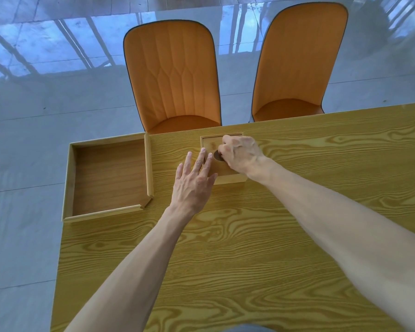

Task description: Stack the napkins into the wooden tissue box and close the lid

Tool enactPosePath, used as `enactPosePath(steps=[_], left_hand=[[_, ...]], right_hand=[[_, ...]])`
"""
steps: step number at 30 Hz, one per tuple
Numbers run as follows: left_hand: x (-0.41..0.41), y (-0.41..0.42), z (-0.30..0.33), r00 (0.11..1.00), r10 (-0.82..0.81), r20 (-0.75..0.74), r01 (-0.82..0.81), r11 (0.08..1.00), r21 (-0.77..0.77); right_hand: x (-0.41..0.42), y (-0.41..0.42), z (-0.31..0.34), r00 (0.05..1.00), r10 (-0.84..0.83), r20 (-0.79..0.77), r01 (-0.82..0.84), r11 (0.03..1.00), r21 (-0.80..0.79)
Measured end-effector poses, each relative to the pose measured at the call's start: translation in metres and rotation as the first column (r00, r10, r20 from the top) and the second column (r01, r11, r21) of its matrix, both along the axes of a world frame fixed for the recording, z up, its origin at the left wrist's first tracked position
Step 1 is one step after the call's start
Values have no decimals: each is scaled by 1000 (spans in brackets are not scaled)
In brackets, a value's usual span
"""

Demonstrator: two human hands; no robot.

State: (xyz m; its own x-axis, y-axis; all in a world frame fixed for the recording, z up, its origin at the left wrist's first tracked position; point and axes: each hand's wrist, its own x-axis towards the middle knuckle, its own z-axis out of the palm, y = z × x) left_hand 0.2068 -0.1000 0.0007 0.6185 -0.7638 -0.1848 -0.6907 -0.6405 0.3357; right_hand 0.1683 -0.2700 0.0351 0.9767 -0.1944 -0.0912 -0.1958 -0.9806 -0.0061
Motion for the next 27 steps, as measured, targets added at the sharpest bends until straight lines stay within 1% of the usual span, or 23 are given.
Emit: enactPosePath(steps=[1,4,6,17,20,23,25,27], left_hand=[[0,0,1,1000,1,2,-1,1000,2],[1,-1,2,1000,-2,6,2,1000,8],[2,0,2,1000,-2,5,2,1000,10],[2,0,7,1000,-19,5,19,998,53],[2,0,7,1000,-27,5,26,998,62],[2,-1,8,1000,-27,-7,27,998,52],[1,0,9,999,-23,-25,24,999,34],[1,-1,10,999,-32,-25,33,999,29]], right_hand=[[-2,0,0,1000,4,16,-4,1000,8],[-8,-3,5,995,-27,95,15,993,121],[-12,-4,8,990,-41,133,18,986,165],[-36,-6,-1,961,-110,254,40,963,268],[-42,-7,-4,946,-158,284,79,959,273],[-47,-10,-4,931,-202,304,97,939,329],[-51,-11,-3,933,-225,283,113,925,363],[-54,-14,-4,932,-268,246,165,914,372]])
